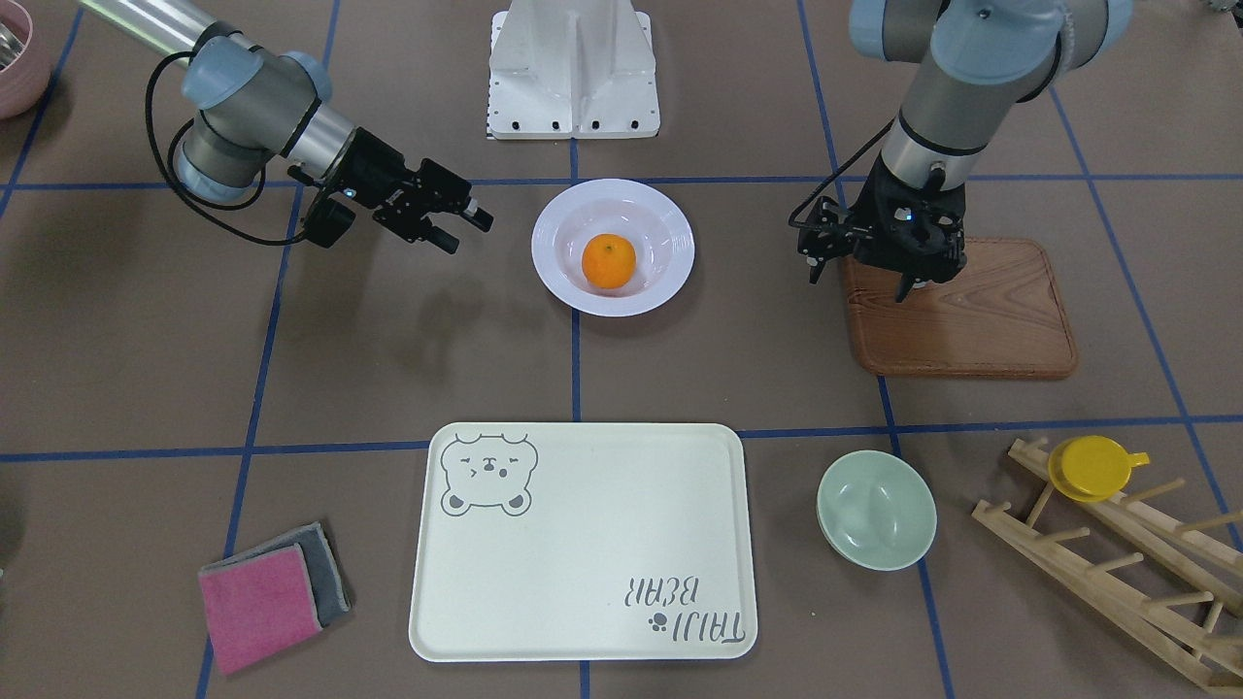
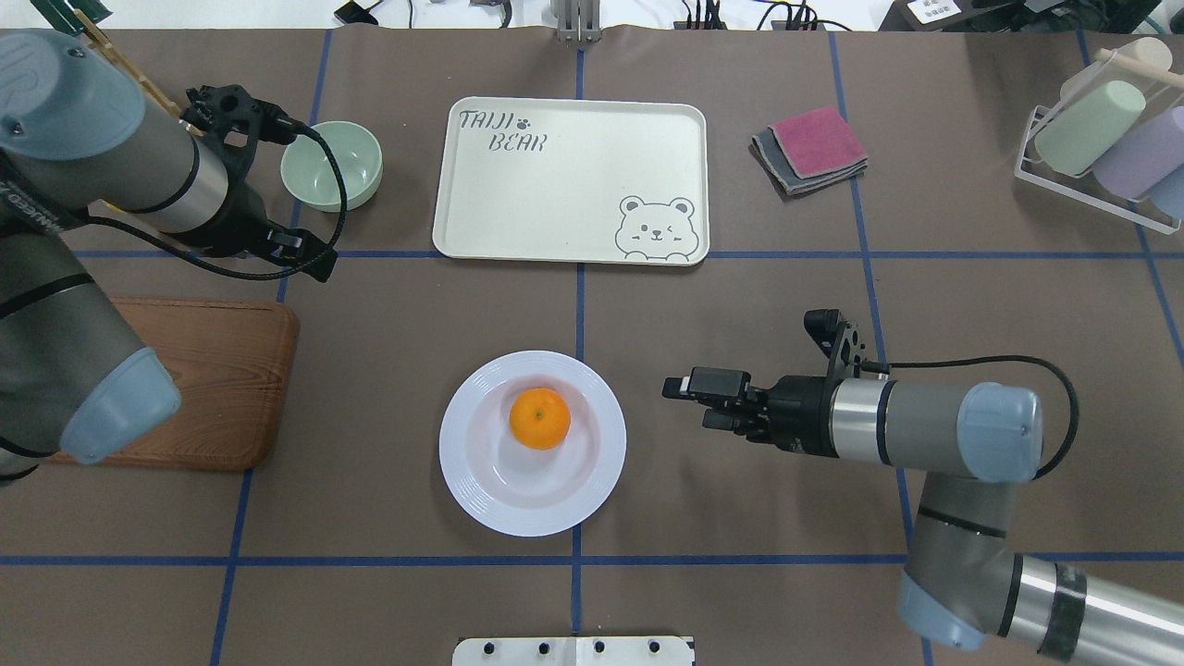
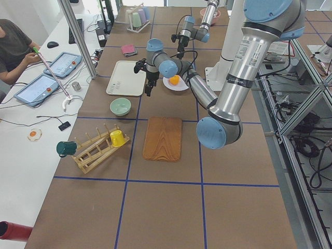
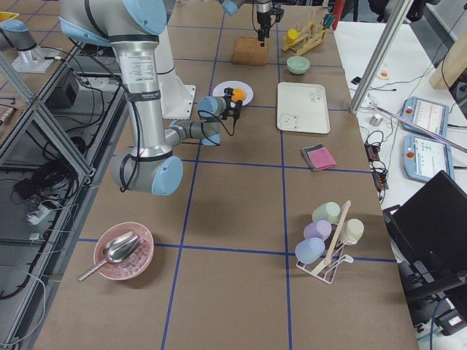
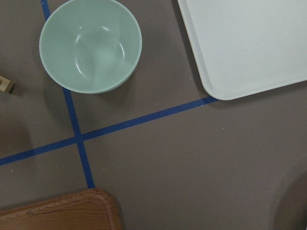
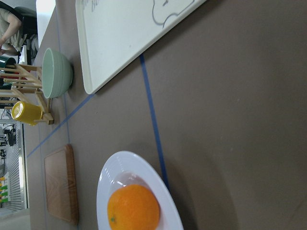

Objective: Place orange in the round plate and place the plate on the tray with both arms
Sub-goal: 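Open and withdraw the left gripper while the right gripper reaches toward the plate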

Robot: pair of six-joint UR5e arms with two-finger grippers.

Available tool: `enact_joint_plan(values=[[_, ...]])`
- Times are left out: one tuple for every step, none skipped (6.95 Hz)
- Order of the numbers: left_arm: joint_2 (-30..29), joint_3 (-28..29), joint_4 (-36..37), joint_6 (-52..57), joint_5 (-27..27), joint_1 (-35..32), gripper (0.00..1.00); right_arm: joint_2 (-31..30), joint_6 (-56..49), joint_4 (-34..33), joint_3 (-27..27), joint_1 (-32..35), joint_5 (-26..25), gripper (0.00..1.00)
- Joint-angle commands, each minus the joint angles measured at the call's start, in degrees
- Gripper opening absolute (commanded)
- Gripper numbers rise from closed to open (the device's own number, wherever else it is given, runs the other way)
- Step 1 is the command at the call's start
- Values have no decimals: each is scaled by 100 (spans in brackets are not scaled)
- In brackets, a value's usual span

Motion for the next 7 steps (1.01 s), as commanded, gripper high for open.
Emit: enact_joint_plan(values=[[264, 285, 7, 1277, -565, -832, 99, 93, -24, -7, -52, -682, -695, 100], [274, 609, 7, 1997, -960, -1315, 99, 102, -33, -7, -79, -919, -1150, 99], [283, 873, 7, 2526, -1138, -1633, 99, 93, -42, -7, -114, -974, -1302, 99], [361, 1006, 7, 2880, -1157, -1785, 99, 102, -25, -7, -158, -1096, -1730, 99], [397, 1051, -2, 3031, -1158, -1856, 99, 259, -16, -7, -175, -1167, -2056, 97], [432, 1052, -2, 3050, -1158, -1865, 99, 495, 10, -7, -350, -1168, -2312, 95], [432, 1078, -2, 3146, -1158, -1883, 99, 724, 11, -7, -639, -1168, -2636, 94]])
